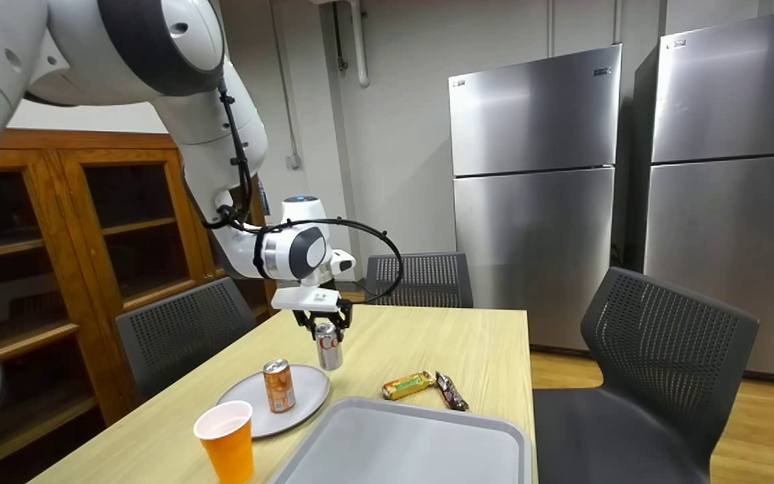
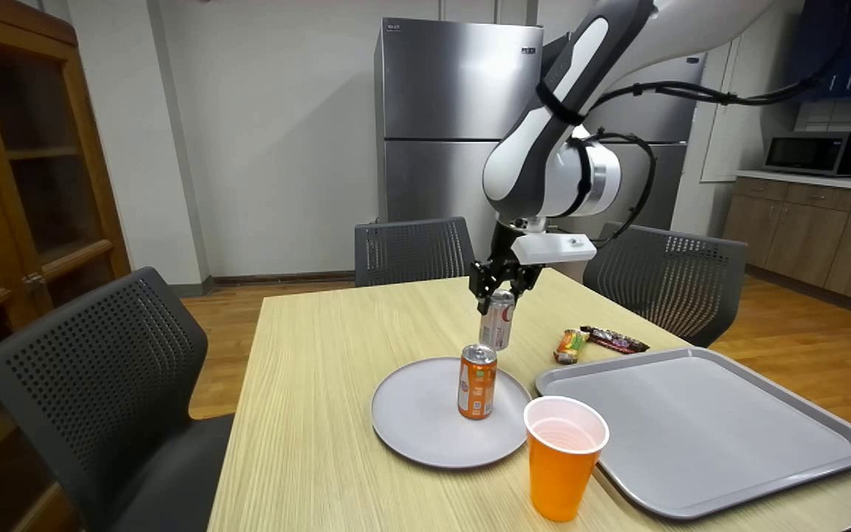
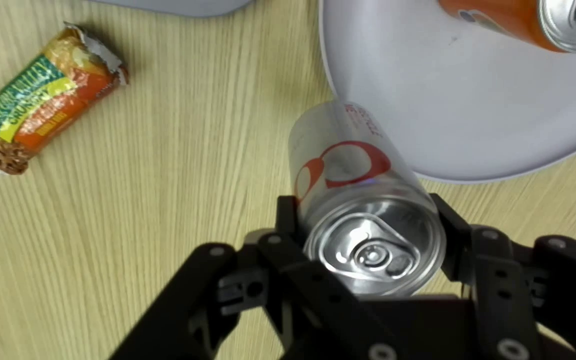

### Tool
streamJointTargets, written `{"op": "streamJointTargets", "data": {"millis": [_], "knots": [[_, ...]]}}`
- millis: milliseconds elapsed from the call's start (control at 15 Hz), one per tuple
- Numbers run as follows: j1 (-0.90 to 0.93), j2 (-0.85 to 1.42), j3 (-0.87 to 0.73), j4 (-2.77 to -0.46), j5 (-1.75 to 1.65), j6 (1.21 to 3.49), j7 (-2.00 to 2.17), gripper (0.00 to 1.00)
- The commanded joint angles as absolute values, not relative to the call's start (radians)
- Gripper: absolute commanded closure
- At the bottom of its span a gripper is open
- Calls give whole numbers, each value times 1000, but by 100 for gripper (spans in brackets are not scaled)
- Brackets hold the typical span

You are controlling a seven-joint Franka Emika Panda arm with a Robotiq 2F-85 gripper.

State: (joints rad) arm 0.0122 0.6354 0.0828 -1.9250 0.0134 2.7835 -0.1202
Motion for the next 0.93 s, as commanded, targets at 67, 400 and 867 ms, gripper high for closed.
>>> {"op": "streamJointTargets", "data": {"millis": [67,400,867], "knots": [[-1,543,56,-2030,19,2819,-81,62],[-11,493,20,-2104,12,2828,-67,62],[-15,465,-51,-2179,4,2845,-22,62]]}}
